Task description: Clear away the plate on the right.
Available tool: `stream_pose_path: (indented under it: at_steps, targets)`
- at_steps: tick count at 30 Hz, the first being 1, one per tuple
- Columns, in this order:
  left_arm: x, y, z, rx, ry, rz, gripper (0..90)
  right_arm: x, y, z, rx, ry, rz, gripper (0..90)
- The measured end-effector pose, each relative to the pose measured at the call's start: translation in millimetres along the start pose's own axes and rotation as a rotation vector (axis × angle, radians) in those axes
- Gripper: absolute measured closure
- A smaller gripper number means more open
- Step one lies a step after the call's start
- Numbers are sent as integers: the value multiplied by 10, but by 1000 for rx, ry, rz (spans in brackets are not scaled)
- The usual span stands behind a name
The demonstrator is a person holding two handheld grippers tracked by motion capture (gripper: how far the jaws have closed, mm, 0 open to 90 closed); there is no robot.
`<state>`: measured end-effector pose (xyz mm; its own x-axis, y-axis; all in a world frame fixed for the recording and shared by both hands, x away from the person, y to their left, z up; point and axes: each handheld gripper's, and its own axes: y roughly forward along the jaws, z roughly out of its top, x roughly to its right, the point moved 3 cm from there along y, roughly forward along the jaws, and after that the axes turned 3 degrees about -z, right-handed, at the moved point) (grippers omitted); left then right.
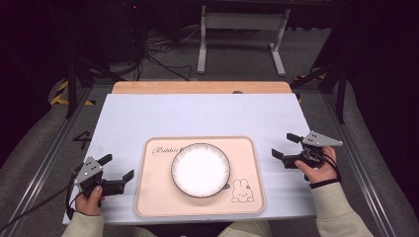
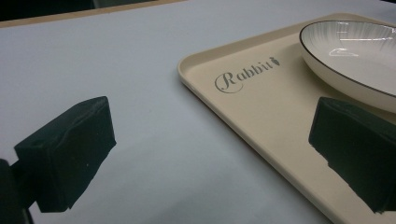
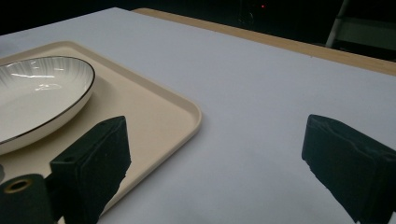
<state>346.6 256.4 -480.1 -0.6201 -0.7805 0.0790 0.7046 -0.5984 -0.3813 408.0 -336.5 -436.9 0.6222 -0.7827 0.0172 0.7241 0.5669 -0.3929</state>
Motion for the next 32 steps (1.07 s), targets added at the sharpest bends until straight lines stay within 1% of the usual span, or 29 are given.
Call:
stream_pose_path:
  at_steps: [5, 8, 12, 17, 19, 20, 22, 23, 29, 32]
  targets:
    - [-2, -2, -1, 4, -1, -1, 9, 4, -14, -68, 4, -9, -6, 81]
    - [-12, -8, -1, 7, -5, -5, 9, 5, -27, -113, 7, -22, -27, 85]
    - [-12, -10, -1, 10, -8, -7, 9, 11, -45, -157, 16, -13, -38, 86]
    - [-20, -15, -1, 16, -14, -12, 9, -5, -11, -239, 0, -1, -37, 84]
    - [-24, -16, -1, 19, -17, -17, 9, -17, 8, -280, -14, 0, -37, 84]
    - [-27, -19, -1, 20, -15, -19, 9, -25, 12, -284, -17, -8, -32, 89]
    - [-26, -22, -2, 23, -22, -19, 9, -41, 12, -285, -17, -24, -46, 82]
    - [-27, -23, -2, 25, -23, -21, 8, -46, 14, -286, -15, -31, -44, 82]
    - [-27, -25, -3, 25, -23, -24, 8, -32, 11, -289, -11, -17, -38, 75]
    - [-26, -25, -3, 24, -22, -24, 8, -37, 15, -290, -14, -19, -33, 75]
